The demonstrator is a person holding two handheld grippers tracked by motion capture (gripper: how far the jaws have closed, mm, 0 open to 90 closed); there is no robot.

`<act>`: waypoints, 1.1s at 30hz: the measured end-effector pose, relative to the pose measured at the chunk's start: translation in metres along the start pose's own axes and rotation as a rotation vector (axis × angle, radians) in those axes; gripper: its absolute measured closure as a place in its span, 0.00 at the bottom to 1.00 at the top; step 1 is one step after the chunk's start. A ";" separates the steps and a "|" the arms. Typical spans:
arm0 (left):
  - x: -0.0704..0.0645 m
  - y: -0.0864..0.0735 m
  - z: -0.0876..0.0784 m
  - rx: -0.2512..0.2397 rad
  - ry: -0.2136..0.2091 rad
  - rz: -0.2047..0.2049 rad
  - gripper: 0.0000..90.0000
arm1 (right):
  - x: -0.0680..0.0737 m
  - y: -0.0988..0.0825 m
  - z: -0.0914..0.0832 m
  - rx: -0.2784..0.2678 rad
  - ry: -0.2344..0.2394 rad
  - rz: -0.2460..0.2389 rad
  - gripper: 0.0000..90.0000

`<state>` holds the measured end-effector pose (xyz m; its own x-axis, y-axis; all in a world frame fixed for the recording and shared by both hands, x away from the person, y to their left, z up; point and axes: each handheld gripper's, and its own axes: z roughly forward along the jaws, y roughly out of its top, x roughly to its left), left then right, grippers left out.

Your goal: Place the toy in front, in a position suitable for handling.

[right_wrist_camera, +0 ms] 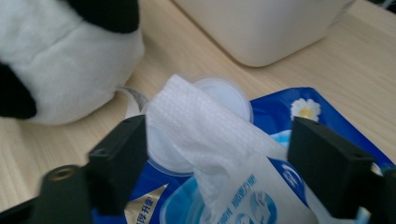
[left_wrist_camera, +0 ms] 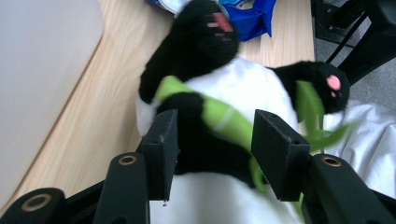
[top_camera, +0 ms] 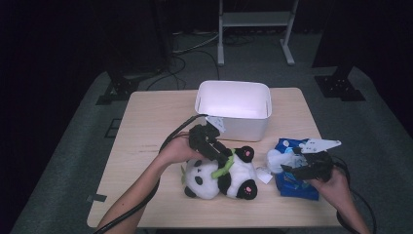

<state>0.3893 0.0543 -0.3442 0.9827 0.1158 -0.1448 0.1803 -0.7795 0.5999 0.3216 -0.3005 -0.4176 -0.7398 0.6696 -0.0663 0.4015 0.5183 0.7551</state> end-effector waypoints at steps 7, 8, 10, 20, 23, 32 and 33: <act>0.000 -0.018 -0.020 -0.068 0.016 -0.017 0.48 | -0.007 0.007 0.019 0.132 0.002 -0.031 0.44; -0.001 -0.022 -0.023 -0.079 0.024 -0.025 0.45 | -0.007 0.008 0.021 0.145 0.002 -0.029 0.49; 0.000 -0.036 -0.030 -0.110 0.045 -0.066 0.40 | -0.007 0.008 0.023 0.156 0.004 -0.036 0.54; -0.009 -0.098 -0.054 -0.161 0.115 -0.141 0.22 | -0.016 0.013 0.015 0.173 0.042 0.081 0.94; -0.011 -0.107 -0.055 -0.170 0.124 -0.149 0.21 | -0.018 0.015 0.008 0.160 0.046 0.110 0.95; -0.021 -0.121 -0.055 -0.198 0.141 -0.149 0.17 | -0.023 0.042 -0.035 0.011 0.064 0.167 0.97; -0.022 -0.121 -0.055 -0.204 0.139 -0.145 0.17 | -0.023 0.042 -0.035 0.011 0.064 0.167 0.97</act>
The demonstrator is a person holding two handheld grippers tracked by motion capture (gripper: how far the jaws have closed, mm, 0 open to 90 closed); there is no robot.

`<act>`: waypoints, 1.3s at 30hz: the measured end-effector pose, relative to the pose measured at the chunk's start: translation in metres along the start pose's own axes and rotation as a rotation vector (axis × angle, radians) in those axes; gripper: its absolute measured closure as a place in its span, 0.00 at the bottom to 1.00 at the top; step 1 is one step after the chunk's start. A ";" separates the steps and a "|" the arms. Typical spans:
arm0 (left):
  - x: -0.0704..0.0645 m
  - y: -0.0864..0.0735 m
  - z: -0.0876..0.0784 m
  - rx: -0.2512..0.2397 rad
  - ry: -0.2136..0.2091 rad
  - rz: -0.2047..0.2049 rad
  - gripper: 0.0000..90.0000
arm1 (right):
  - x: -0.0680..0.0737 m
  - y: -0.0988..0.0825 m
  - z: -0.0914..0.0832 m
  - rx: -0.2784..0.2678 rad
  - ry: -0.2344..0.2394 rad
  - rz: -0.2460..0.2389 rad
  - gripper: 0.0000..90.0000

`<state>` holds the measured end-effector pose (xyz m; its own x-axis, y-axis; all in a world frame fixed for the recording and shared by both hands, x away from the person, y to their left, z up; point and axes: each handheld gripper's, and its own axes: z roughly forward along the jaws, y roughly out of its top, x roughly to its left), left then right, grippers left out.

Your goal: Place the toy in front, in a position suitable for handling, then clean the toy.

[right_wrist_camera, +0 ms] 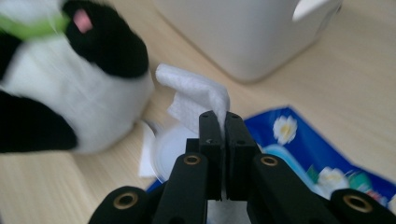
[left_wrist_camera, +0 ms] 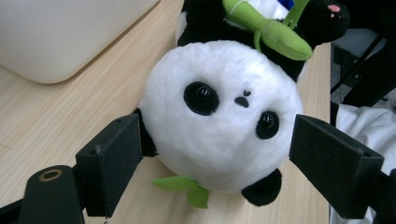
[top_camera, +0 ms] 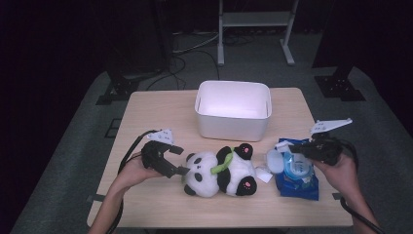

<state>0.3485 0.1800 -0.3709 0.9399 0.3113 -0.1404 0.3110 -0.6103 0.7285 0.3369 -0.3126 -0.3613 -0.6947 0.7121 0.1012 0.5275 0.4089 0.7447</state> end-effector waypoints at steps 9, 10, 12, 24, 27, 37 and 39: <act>-0.006 -0.006 0.007 0.034 -0.007 0.014 0.13 | 0.002 0.032 -0.039 -0.063 0.025 0.018 0.96; -0.006 -0.007 0.008 0.041 -0.004 0.020 0.13 | 0.005 0.034 -0.039 -0.059 0.032 0.017 0.96; -0.006 -0.009 0.010 0.030 -0.005 0.011 0.13 | 0.011 0.038 -0.039 -0.054 0.040 0.005 0.96; -0.003 -0.018 0.033 0.070 -0.031 0.009 0.14 | 0.049 0.065 -0.009 0.006 0.136 -0.089 0.96; -0.003 -0.020 0.037 0.086 -0.037 0.008 0.16 | 0.060 0.074 -0.001 0.012 0.164 -0.114 0.96; -0.003 -0.021 0.038 0.073 -0.022 0.008 0.25 | 0.113 0.108 0.042 0.034 0.299 -0.222 0.96; -0.003 -0.020 0.037 0.066 -0.023 0.008 0.25 | 0.115 0.110 0.045 0.031 0.308 -0.227 0.96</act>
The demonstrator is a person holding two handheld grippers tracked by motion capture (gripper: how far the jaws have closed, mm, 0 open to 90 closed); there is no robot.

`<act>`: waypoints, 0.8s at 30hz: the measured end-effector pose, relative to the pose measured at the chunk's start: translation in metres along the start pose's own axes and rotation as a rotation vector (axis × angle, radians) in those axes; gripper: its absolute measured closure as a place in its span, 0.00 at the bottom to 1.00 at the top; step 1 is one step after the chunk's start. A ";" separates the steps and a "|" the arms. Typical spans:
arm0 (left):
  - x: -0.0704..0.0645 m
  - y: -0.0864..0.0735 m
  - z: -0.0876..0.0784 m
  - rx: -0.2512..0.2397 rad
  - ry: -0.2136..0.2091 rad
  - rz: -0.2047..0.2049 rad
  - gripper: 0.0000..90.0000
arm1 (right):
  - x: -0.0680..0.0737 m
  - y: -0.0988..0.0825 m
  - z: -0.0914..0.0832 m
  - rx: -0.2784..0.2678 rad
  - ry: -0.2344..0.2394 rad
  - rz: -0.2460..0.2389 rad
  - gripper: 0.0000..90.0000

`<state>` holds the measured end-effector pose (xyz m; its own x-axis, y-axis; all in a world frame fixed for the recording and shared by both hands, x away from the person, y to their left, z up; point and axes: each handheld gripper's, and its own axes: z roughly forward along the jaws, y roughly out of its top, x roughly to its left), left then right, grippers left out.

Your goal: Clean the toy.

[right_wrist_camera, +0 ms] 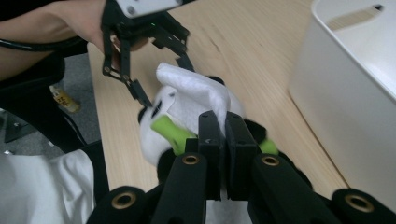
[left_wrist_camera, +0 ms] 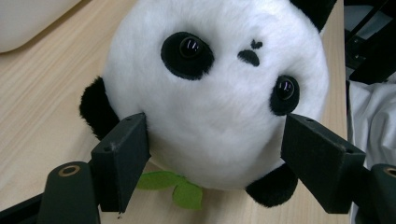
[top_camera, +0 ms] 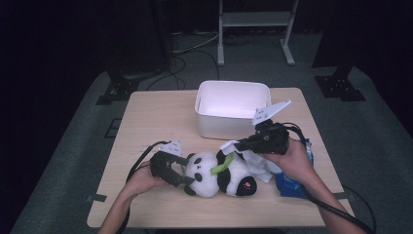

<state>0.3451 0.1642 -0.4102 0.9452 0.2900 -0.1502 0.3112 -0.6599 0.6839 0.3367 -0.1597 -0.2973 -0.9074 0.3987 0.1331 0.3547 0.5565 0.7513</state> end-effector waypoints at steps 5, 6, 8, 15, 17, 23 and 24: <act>0.000 0.000 0.003 -0.003 0.011 -0.002 0.24 | 0.003 0.013 0.023 -0.010 0.053 -0.008 0.96; -0.001 0.000 0.004 -0.002 0.013 -0.004 0.23 | 0.003 0.013 0.027 -0.018 0.072 -0.001 0.96; -0.002 0.001 0.004 0.002 0.018 0.001 0.23 | 0.000 0.011 0.037 0.003 0.075 0.004 0.96; -0.002 0.002 0.004 0.010 0.019 0.003 0.23 | -0.006 -0.008 0.045 0.035 0.053 0.019 0.96; -0.003 0.002 0.004 0.012 0.019 0.000 0.23 | -0.006 -0.019 0.046 0.042 0.055 0.026 0.96; -0.003 0.002 0.005 0.011 0.019 -0.003 0.22 | -0.004 -0.040 0.043 0.070 0.036 0.014 0.95; -0.003 0.002 0.005 0.011 0.018 -0.004 0.22 | -0.003 -0.044 0.042 0.075 0.032 0.008 0.95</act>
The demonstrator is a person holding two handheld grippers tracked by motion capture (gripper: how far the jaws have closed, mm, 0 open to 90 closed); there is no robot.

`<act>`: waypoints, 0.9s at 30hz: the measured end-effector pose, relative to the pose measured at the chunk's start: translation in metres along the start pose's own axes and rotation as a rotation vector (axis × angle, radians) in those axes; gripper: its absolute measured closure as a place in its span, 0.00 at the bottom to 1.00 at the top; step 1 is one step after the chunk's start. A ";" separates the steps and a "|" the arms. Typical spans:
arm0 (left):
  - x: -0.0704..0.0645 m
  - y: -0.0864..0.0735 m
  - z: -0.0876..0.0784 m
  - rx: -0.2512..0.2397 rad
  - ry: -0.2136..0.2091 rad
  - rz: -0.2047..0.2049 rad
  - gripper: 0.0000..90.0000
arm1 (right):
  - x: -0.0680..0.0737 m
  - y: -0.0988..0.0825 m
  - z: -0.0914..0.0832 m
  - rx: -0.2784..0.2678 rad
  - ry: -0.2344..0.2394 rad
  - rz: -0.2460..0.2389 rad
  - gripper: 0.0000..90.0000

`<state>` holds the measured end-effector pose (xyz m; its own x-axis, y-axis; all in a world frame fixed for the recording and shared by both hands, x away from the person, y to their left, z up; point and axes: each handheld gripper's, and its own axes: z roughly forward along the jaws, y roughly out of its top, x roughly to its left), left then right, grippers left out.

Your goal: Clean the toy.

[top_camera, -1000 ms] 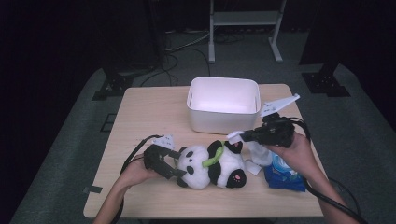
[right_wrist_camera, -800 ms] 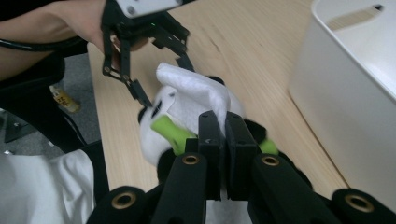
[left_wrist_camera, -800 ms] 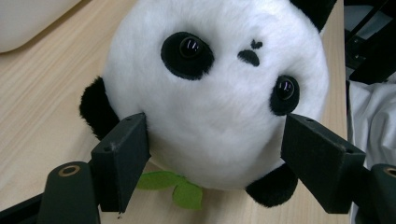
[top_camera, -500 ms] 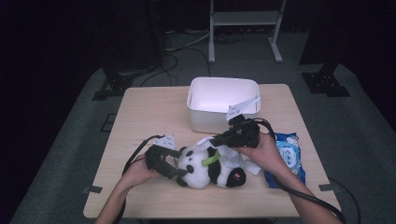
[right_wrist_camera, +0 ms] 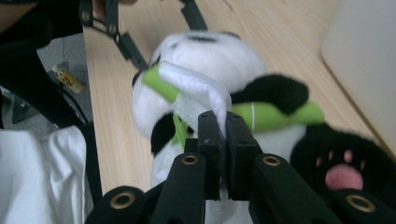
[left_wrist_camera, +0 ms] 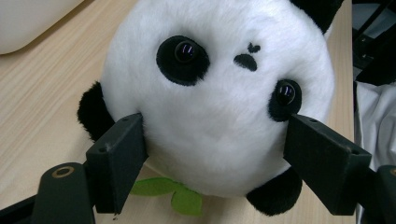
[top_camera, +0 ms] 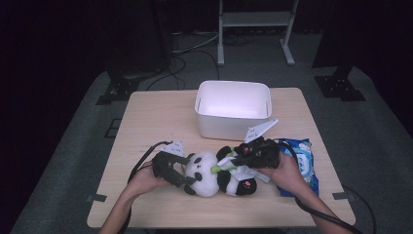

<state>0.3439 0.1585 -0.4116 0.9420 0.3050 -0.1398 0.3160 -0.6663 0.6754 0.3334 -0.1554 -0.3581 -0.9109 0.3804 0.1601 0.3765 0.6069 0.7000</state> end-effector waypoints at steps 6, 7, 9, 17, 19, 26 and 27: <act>0.000 0.000 0.000 0.003 0.000 0.000 0.22 | 0.004 -0.014 -0.006 0.009 0.002 -0.031 0.90; 0.000 0.000 0.000 0.001 0.000 -0.001 0.22 | 0.005 -0.016 -0.007 0.016 0.003 -0.035 0.90; 0.000 0.000 0.000 -0.001 -0.003 -0.003 0.22 | 0.006 -0.018 -0.007 0.035 0.013 -0.042 0.87; -0.001 0.001 0.001 -0.016 -0.015 -0.005 0.21 | 0.015 -0.018 0.001 0.149 0.008 -0.118 0.75; -0.001 0.001 0.001 -0.020 -0.023 -0.001 0.21 | 0.019 -0.018 0.003 0.178 -0.012 -0.147 0.74; -0.003 0.004 0.000 -0.042 -0.006 0.004 0.20 | 0.031 -0.022 0.011 0.241 -0.087 -0.226 0.74; -0.003 0.005 -0.001 -0.049 0.009 0.009 0.17 | 0.031 -0.024 0.013 0.254 -0.091 -0.220 0.75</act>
<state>0.3423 0.1549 -0.4072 0.9436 0.3058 -0.1270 0.3015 -0.6346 0.7116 0.2983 -0.1491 -0.3793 -0.9604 0.2747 -0.0463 0.2131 0.8314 0.5132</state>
